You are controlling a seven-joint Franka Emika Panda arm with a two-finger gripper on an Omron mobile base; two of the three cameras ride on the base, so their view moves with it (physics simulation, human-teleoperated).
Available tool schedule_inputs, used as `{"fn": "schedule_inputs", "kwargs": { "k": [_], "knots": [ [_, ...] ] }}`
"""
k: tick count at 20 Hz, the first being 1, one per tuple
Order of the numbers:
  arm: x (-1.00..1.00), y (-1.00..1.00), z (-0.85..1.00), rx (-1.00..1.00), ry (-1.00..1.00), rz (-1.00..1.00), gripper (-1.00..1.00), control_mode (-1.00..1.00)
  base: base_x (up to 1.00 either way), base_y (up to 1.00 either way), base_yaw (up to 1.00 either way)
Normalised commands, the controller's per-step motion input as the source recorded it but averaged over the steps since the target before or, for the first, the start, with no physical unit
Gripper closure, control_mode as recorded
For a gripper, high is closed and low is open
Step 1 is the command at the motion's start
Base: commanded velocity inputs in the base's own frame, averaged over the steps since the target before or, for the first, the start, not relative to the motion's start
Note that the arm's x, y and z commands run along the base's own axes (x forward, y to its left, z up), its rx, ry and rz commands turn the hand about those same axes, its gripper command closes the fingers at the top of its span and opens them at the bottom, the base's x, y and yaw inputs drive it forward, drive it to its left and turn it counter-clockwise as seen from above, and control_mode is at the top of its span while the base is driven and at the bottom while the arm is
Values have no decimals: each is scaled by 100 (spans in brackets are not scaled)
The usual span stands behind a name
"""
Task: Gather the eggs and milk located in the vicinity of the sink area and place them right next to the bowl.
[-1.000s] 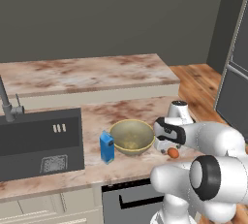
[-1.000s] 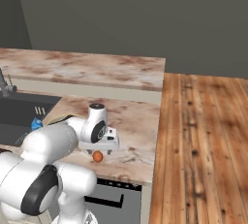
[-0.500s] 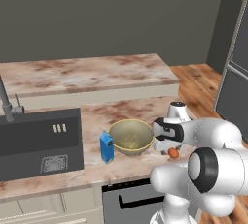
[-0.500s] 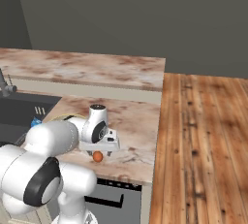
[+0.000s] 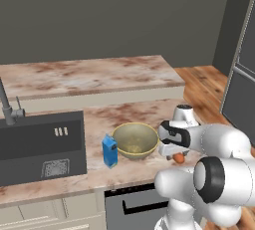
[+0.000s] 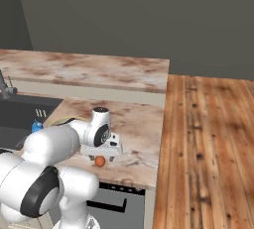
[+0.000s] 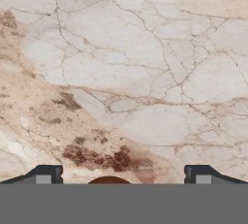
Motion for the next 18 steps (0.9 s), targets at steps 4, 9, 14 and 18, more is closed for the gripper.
{"fn": "schedule_inputs", "kwargs": {
  "k": [4, 9, 14, 18],
  "knots": [
    [-13, 14, -17, -2, 0, -3, 100, -100, 0, 0, 0],
    [-13, 8, -19, -1, 0, -4, 100, -100, 0, 0, 0],
    [-8, 2, -19, 0, 0, -5, 100, -100, 0, 0, 0],
    [-1, 0, 0, 0, -6, -8, 100, -100, 0, 0, 0]
  ]
}}
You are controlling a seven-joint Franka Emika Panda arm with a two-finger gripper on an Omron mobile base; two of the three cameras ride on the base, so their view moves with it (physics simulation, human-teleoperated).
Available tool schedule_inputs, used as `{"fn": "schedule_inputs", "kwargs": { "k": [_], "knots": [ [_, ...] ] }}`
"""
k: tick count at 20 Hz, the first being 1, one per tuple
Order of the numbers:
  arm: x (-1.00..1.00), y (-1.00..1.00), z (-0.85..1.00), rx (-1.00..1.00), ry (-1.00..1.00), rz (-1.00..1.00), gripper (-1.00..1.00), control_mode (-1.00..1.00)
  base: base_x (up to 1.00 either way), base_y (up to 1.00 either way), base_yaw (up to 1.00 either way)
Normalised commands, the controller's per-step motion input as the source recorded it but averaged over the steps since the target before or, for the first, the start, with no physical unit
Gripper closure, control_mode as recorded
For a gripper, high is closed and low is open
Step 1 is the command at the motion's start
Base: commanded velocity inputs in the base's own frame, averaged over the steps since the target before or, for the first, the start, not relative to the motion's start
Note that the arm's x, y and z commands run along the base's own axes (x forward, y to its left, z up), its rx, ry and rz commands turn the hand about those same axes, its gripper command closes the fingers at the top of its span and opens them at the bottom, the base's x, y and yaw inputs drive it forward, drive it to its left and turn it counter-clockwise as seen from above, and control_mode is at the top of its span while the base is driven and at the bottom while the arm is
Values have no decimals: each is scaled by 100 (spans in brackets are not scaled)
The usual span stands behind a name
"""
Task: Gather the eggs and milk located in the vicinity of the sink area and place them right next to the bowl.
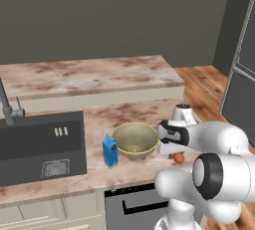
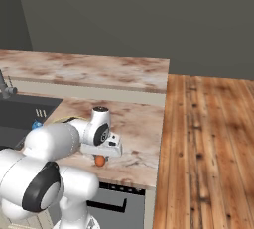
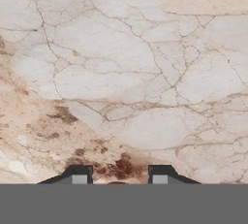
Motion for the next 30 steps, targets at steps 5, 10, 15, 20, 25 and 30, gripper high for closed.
{"fn": "schedule_inputs", "kwargs": {
  "k": [5, 10, 15, 20, 25, 30],
  "knots": [
    [0, 0, 0, 0, -13, -14, 100, -100, 0, 0, 0],
    [-6, 0, 0, 3, -15, -20, 100, -100, 0, 0, 0],
    [-15, 0, 0, 5, -13, -25, 100, -100, 0, 0, 0],
    [-18, 0, 0, 7, -4, -26, 100, -100, 0, 0, 0],
    [-9, 0, 0, 13, 0, -32, 100, -100, 0, 0, 0],
    [-3, 0, 0, 14, 0, -37, 100, -100, 0, 0, 0]
  ]
}}
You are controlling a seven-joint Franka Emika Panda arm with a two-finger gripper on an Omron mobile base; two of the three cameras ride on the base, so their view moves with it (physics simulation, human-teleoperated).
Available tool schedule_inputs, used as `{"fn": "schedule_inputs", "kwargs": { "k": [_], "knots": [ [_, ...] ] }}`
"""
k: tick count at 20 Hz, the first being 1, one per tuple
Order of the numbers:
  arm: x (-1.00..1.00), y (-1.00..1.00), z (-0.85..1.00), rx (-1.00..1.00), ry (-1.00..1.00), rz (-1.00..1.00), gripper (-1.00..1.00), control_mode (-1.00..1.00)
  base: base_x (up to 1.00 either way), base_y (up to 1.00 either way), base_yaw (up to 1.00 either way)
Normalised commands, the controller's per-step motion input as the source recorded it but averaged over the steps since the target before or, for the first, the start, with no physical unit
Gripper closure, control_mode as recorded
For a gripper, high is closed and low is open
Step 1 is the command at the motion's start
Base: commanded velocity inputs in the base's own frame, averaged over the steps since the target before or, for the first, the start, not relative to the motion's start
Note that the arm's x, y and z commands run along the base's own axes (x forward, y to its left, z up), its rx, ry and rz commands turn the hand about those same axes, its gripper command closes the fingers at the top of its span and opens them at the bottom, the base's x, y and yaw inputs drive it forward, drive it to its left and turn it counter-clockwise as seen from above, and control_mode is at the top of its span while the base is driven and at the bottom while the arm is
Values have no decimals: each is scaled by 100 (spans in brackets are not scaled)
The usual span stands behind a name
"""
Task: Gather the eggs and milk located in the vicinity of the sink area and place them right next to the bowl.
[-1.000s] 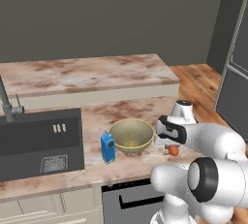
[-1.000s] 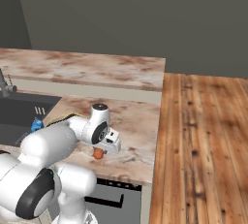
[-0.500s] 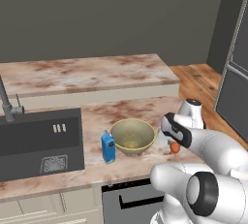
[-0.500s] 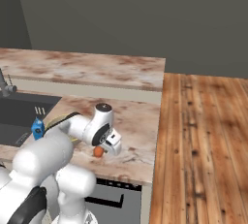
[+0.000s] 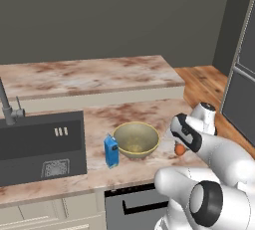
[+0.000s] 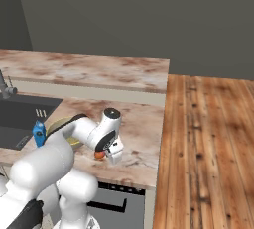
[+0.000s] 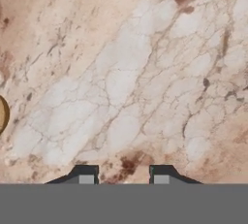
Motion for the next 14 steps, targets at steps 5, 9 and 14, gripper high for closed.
{"fn": "schedule_inputs", "kwargs": {
  "k": [5, 9, 14],
  "knots": [
    [0, 0, 0, 15, 5, -41, 100, -100, 0, 0, 0],
    [0, 0, 0, 16, 10, -43, 100, -100, 0, 0, 0],
    [5, 10, 0, 12, 13, -36, 100, -100, 0, 0, 0]
  ]
}}
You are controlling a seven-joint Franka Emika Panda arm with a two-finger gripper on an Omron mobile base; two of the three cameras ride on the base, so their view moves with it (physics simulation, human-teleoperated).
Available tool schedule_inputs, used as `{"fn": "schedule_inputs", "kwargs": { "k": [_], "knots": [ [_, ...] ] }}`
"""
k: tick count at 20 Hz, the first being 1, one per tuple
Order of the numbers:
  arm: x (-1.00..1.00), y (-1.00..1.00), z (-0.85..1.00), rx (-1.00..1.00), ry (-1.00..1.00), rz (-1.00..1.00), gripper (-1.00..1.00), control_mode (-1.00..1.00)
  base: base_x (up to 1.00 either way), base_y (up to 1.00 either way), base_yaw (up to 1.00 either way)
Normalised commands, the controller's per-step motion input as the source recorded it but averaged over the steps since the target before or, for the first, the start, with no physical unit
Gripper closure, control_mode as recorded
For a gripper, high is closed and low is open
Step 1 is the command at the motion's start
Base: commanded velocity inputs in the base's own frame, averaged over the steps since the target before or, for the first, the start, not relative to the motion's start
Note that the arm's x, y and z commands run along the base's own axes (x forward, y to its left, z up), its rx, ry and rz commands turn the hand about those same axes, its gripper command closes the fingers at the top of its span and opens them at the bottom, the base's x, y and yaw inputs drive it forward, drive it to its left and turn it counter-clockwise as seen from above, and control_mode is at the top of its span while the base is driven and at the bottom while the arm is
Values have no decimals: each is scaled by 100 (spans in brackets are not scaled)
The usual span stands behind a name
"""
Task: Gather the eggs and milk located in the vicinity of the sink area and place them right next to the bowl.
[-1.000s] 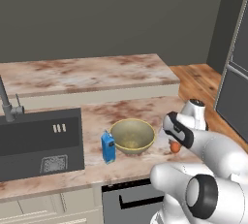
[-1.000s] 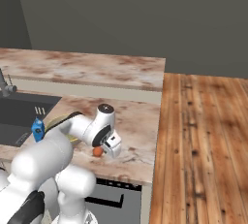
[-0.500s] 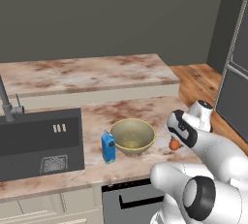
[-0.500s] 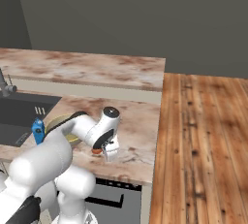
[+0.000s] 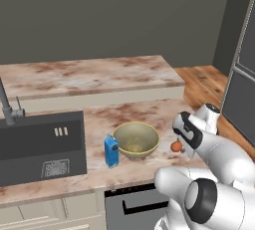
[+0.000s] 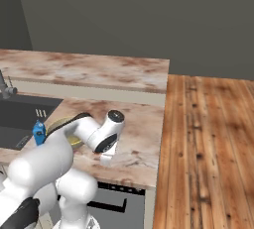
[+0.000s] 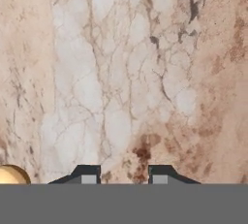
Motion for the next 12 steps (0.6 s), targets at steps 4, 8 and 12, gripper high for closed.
{"fn": "schedule_inputs", "kwargs": {
  "k": [4, 8, 12],
  "knots": [
    [16, 27, 0, 7, 18, -32, 100, -100, 0, 0, 0],
    [20, 24, -1, 2, 16, -29, 100, -100, 0, 0, 0],
    [22, 4, -25, 1, 15, -24, 100, -100, 0, 0, 0]
  ]
}}
